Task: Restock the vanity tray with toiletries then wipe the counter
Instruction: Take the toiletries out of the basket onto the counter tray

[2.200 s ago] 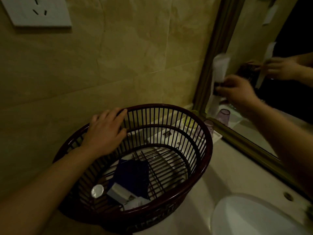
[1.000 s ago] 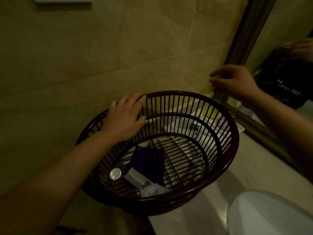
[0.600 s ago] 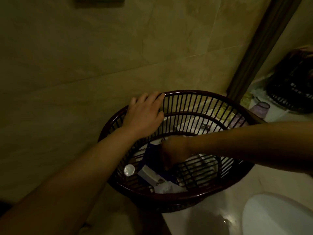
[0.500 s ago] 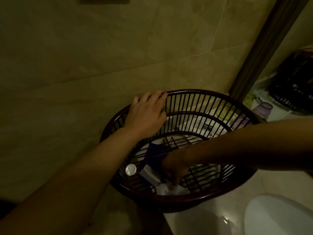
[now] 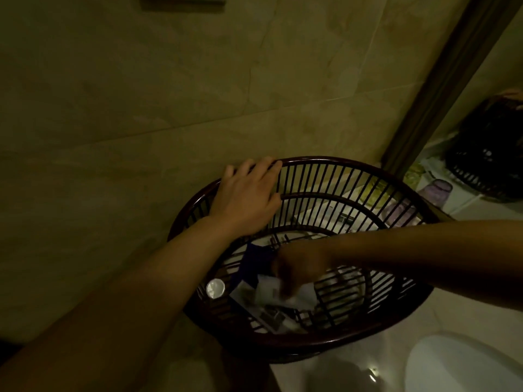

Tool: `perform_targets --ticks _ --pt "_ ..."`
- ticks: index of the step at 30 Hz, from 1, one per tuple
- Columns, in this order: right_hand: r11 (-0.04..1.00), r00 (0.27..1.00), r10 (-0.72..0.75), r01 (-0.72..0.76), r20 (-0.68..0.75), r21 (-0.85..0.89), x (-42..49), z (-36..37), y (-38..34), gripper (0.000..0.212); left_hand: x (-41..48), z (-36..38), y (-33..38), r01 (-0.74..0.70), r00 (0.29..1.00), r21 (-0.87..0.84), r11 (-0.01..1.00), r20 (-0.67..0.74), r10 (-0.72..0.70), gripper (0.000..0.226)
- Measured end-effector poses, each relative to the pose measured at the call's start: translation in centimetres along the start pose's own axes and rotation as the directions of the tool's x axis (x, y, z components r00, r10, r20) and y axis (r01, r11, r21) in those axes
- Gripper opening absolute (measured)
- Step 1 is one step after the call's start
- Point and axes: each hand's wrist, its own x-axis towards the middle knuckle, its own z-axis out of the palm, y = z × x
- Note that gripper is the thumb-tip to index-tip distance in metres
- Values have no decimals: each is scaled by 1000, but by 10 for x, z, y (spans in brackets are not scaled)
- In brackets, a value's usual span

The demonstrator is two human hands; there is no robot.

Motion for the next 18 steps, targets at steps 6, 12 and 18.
perform_targets --ticks 6,12,18 --pt "927 849 163 43 -502 373 -92 -24 31 13 2 -2 2 7 1000 4 1000 16 -7 64" --pt "779 472 445 215 -761 589 -182 -27 77 17 -1 -2 2 15 999 11 1000 32 -16 68" --pt "575 110 735 420 -669 702 -209 2 160 26 -3 -1 2 16 999 53 998 50 -18 70"
